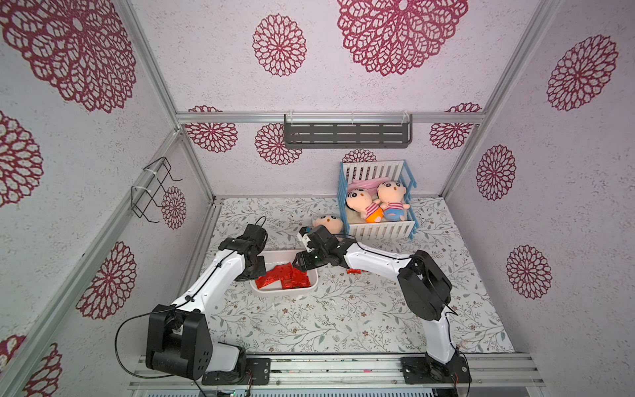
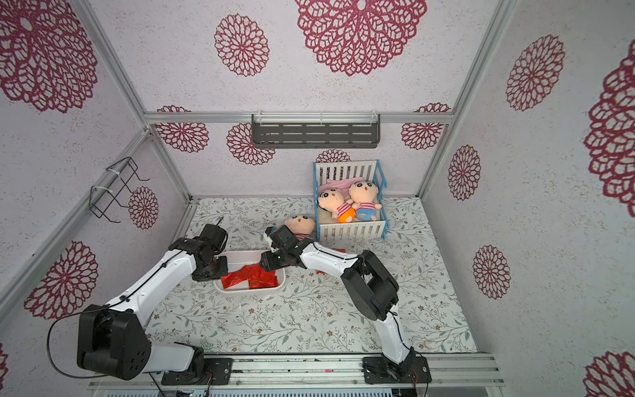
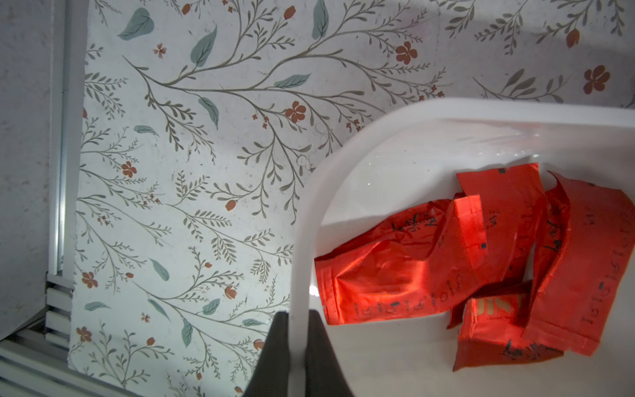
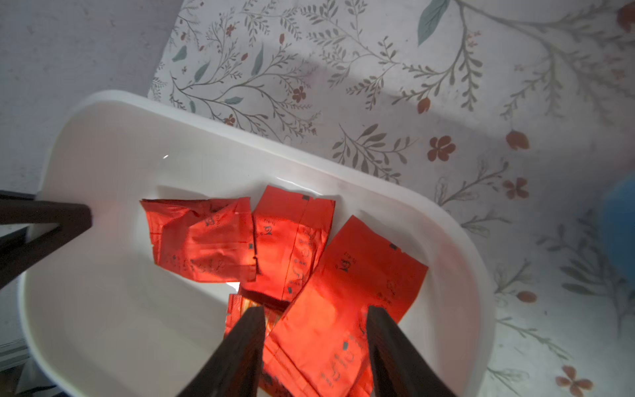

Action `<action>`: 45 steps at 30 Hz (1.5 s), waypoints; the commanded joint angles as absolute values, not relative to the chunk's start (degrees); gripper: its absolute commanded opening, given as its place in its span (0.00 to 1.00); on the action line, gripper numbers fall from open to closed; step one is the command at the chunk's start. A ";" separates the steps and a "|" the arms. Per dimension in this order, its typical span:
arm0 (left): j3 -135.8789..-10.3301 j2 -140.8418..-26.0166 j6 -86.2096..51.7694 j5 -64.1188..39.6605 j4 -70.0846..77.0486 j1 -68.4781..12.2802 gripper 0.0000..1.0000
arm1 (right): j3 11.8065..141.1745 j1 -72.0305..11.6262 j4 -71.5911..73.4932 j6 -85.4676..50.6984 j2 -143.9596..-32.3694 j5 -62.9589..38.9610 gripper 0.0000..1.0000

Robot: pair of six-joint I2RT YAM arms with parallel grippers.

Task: Take the tea bags out of the storage box
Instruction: Pick up the tea bag from the storage box.

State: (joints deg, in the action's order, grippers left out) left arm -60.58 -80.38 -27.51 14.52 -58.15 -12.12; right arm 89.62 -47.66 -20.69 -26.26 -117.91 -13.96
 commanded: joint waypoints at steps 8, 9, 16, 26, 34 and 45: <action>-61.02 -80.06 -27.69 15.70 -58.38 -12.91 0.00 | 109.03 -55.72 -38.80 -27.60 -128.62 8.84 0.58; -61.07 -80.11 -27.65 15.67 -58.41 -12.90 0.00 | 110.74 -56.10 -40.20 -27.39 -129.70 10.68 0.58; -61.05 -80.10 -27.75 15.76 -58.53 -13.01 0.00 | 119.40 -58.55 -48.26 -26.22 -135.70 17.65 0.55; -61.06 -80.32 -27.69 15.82 -58.45 -13.16 0.00 | 119.56 -58.55 -50.58 -25.90 -135.60 21.57 0.50; -61.13 -80.42 -27.70 15.82 -58.47 -13.20 0.00 | 119.63 -58.37 -51.58 -25.41 -136.43 20.39 0.33; -61.15 -80.60 -27.75 15.82 -58.58 -13.25 0.00 | 121.37 -58.42 -51.37 -24.48 -133.10 21.52 0.05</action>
